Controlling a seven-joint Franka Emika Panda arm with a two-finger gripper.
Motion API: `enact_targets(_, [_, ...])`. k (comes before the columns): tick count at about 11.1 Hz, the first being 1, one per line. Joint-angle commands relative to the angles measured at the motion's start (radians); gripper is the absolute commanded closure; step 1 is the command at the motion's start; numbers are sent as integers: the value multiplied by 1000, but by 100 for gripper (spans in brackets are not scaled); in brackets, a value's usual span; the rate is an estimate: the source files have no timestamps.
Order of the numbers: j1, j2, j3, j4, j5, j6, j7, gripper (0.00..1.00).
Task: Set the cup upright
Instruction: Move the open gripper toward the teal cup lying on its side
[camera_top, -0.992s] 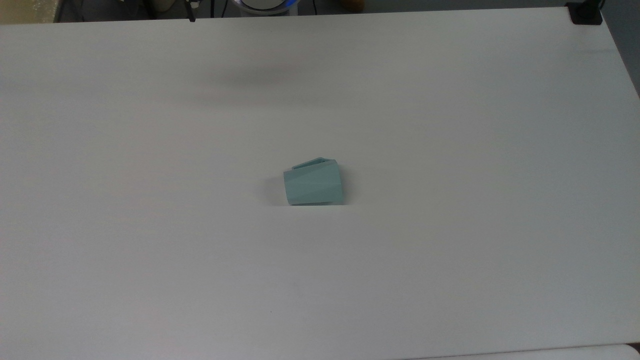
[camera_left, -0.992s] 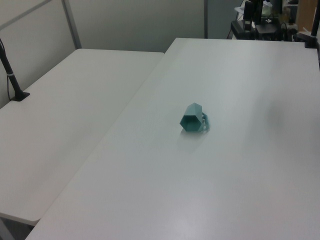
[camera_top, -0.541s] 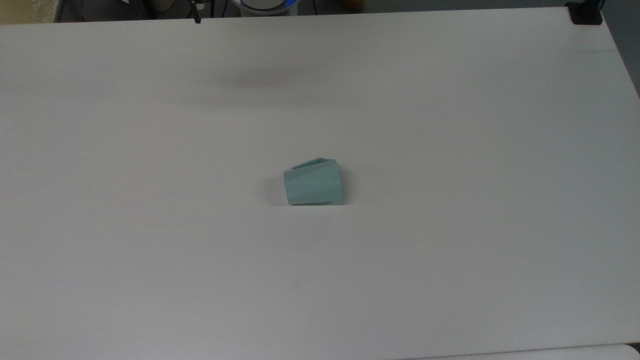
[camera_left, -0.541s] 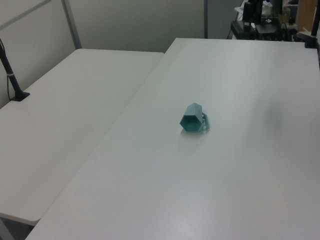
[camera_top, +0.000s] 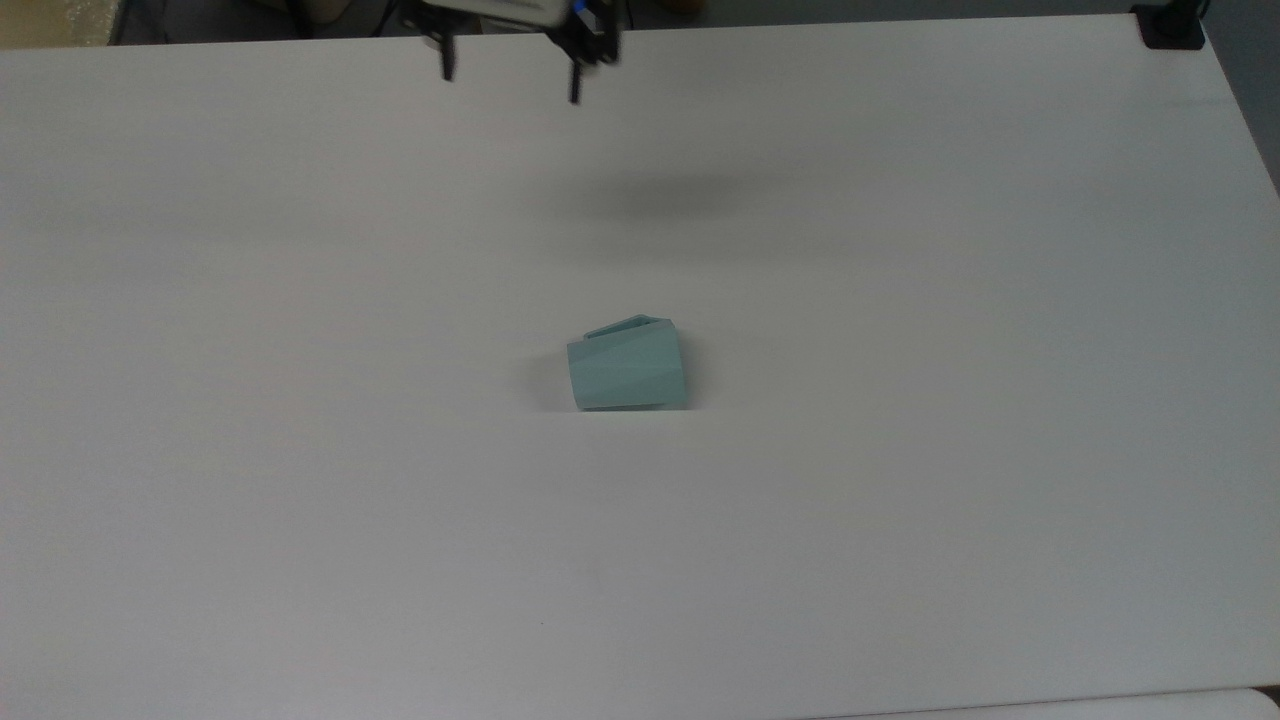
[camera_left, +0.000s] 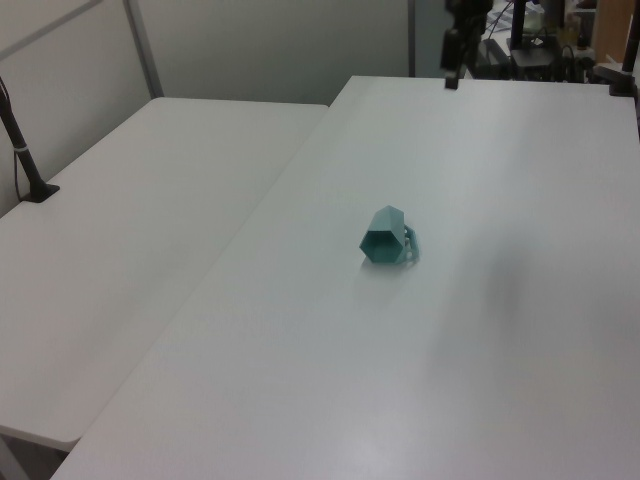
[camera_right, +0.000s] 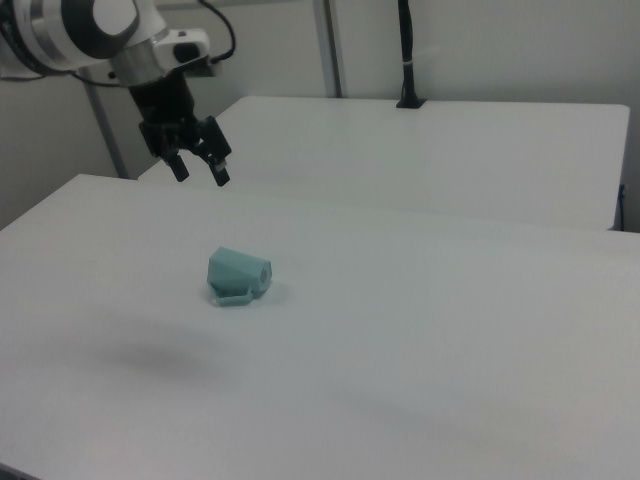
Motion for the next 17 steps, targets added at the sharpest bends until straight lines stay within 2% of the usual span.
enact_targets(1, [134,207,-11,154,-161,8,220,0])
enact_targets(3, [200,302,18,180,-306,8,349,0])
enact_targets(5, [213,361,105,175,-473,7,449,0])
enact_targets(7, [219,405,167,168,-577,0,485,0])
enact_targets(10, [233,493,192,165,-721,5,483,0])
enact_targets(12, [224,540,221,163,-787,8,482,0])
enact_targets(17, [216,628,222,149,-894,16,485,0])
